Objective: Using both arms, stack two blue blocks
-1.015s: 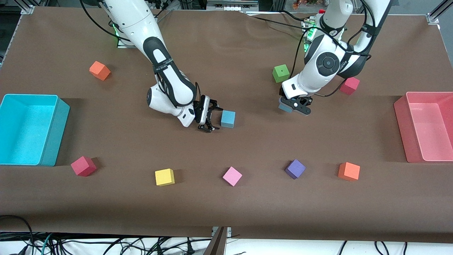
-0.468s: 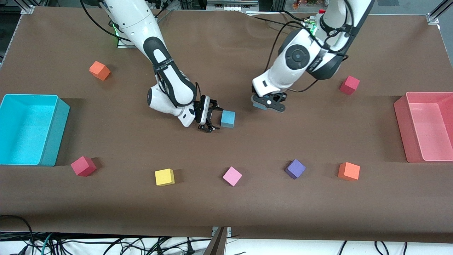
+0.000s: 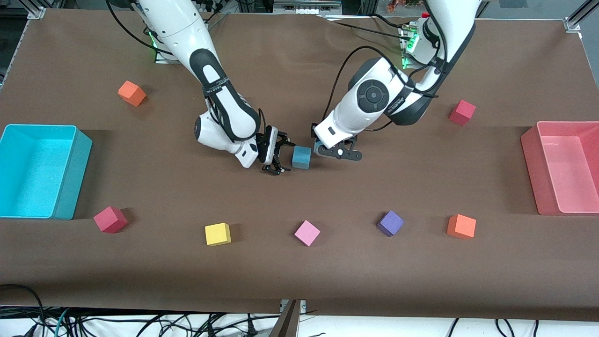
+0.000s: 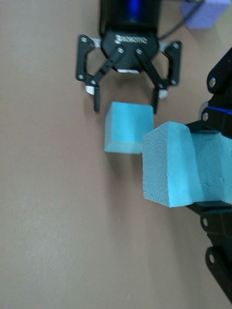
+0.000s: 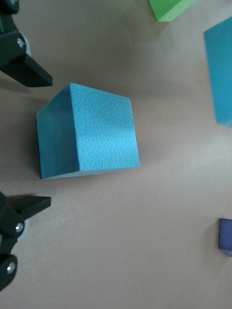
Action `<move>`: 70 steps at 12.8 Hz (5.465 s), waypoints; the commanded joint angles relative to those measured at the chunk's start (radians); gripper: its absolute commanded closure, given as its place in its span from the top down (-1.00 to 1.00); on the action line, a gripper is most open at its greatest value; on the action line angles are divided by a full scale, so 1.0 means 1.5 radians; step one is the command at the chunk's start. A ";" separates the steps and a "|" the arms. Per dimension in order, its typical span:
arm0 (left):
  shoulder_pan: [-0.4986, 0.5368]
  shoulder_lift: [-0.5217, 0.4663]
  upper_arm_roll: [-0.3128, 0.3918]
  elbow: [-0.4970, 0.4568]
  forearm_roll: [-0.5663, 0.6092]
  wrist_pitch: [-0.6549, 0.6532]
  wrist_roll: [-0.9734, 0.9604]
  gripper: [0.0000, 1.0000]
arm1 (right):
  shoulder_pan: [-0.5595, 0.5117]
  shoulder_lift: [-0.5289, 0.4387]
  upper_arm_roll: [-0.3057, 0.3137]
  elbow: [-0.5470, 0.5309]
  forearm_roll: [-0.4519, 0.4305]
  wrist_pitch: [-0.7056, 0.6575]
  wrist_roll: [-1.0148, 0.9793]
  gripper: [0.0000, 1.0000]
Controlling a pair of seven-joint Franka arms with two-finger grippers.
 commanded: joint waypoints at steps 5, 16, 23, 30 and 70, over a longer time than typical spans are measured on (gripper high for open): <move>-0.072 0.112 0.013 0.129 0.078 -0.011 -0.252 -0.64 | 0.000 0.005 0.000 0.010 0.015 0.000 -0.021 1.00; -0.095 0.153 0.014 0.148 0.106 0.017 -0.373 -0.63 | -0.006 0.007 -0.001 0.010 0.015 -0.001 -0.038 1.00; -0.090 0.147 0.014 0.149 0.107 0.017 -0.373 1.00 | -0.006 0.011 -0.001 0.010 0.015 -0.001 -0.039 1.00; -0.066 0.109 0.012 0.151 0.108 -0.008 -0.365 1.00 | -0.005 0.002 -0.003 0.016 0.008 0.000 -0.022 1.00; 0.121 -0.309 0.269 0.121 0.040 -0.464 0.426 1.00 | -0.340 -0.299 -0.191 0.250 -0.983 -0.440 0.915 1.00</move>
